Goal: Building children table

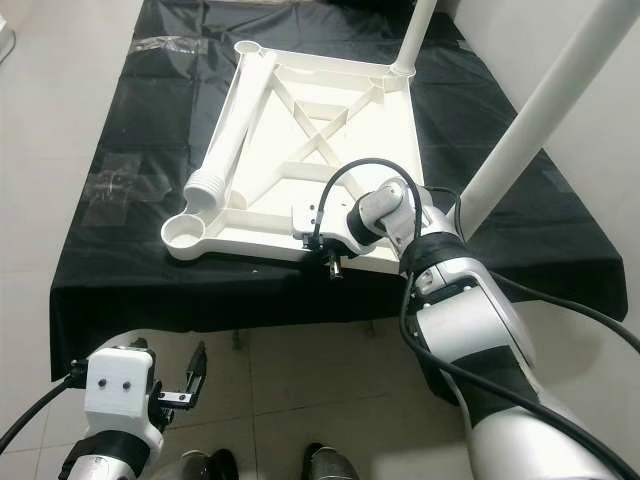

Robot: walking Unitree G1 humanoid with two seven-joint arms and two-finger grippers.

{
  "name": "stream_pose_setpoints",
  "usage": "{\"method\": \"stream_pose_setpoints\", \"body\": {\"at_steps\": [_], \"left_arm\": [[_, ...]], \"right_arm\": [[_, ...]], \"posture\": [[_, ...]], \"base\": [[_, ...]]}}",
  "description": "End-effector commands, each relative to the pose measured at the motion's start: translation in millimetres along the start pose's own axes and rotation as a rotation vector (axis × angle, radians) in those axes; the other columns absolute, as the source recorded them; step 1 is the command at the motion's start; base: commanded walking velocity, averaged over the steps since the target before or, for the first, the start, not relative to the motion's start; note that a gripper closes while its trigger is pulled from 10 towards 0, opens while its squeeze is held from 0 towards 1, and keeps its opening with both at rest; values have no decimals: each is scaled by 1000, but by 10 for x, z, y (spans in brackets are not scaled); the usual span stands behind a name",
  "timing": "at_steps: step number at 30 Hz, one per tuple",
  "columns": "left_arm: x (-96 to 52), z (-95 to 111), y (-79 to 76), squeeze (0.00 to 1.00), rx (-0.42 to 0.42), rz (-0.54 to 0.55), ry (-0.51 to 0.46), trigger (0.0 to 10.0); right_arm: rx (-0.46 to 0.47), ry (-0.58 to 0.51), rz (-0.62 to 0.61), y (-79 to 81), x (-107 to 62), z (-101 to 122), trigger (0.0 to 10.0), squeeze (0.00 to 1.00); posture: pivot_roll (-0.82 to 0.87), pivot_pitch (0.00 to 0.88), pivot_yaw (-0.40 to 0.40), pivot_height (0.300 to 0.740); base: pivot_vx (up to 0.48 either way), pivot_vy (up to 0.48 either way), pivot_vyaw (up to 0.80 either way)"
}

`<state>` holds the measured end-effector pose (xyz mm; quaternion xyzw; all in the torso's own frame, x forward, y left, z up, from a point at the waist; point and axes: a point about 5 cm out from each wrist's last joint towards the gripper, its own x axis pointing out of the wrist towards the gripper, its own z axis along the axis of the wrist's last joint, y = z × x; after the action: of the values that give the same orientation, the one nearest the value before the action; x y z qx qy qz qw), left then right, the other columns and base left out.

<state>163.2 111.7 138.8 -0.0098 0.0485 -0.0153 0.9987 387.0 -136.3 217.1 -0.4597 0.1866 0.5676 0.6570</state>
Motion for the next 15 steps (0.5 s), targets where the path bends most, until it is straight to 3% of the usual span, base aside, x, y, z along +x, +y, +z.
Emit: {"method": "stream_pose_setpoints", "body": {"at_steps": [1, 5, 9, 15], "left_arm": [[-43, 35, -404, 0, -117, -142, 12, 10000], [-43, 34, -405, 0, -117, -142, 13, 10000], [-41, 34, -404, 0, -117, -142, 14, 10000], [-36, 39, -404, 0, -117, -142, 13, 10000]], "right_arm": [[-88, 120, 77, 111, 78, -125, 0, 0], [-112, 154, 34, 78, 55, -140, 0, 0], [-174, 275, -32, 28, -41, -244, 0, 0], [-170, 318, -73, -20, -147, -294, 0, 0]], "posture": [[45, 214, -82, 740], [45, 214, -82, 740], [45, 214, -82, 740], [44, 219, -81, 740]], "base": [[0, 0, 0], [0, 0, 0], [0, 0, 0], [0, 0, 0]]}}
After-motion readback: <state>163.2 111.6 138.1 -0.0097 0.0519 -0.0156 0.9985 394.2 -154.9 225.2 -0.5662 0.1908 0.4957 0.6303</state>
